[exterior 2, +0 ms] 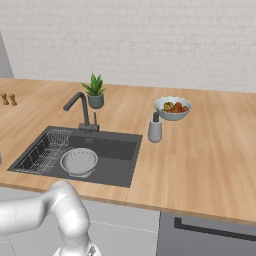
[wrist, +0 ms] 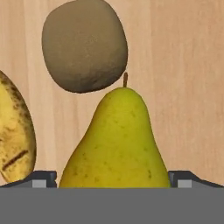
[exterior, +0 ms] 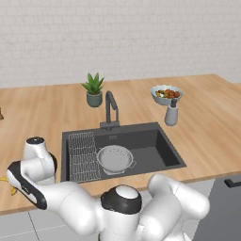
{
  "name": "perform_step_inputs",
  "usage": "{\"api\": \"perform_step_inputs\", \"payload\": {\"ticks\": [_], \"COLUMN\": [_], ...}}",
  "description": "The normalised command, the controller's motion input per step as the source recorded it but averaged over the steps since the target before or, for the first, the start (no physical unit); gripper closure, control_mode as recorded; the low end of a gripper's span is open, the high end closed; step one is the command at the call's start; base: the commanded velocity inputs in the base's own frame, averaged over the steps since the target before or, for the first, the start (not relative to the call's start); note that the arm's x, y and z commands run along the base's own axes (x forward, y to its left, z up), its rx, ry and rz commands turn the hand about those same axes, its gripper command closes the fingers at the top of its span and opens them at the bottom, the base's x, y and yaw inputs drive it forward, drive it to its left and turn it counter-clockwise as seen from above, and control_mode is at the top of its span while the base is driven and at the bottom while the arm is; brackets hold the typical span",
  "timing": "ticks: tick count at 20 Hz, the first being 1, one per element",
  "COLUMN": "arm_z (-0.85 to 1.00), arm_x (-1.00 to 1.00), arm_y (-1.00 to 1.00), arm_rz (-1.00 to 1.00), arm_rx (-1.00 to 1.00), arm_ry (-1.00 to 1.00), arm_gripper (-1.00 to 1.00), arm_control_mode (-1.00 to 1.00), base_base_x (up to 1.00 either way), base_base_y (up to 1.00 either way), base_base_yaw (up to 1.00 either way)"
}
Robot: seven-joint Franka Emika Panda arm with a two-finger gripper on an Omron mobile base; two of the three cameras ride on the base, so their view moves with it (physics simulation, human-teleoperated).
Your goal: Put the colander in the sink, put the kiwi, pear, banana in the colander, and turn on the sink faucet and pour water over the colander.
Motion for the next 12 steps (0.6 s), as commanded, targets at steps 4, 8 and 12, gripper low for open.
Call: {"api": "perform_step_inputs", "payload": {"ticks": [4, 8, 12], "arm_z": [-0.46, -0.06, 0.19], "arm_x": [0.0, 0.0, 0.0], "arm_y": [0.04, -0.24, -0.42], "arm_rz": [0.0, 0.0, 0.0], "arm_rx": [0.01, 0.0, -0.08], "arm_ry": [0.18, 0.03, -0.02], "arm_gripper": [1.0, 1.0, 1.0], "arm_control_mode": [-1.0, -1.0, -1.0], "base_base_x": [0.0, 0.0, 0.0], "base_base_y": [0.0, 0.0, 0.0], "base_base_yaw": [0.0, 0.0, 0.0]}}
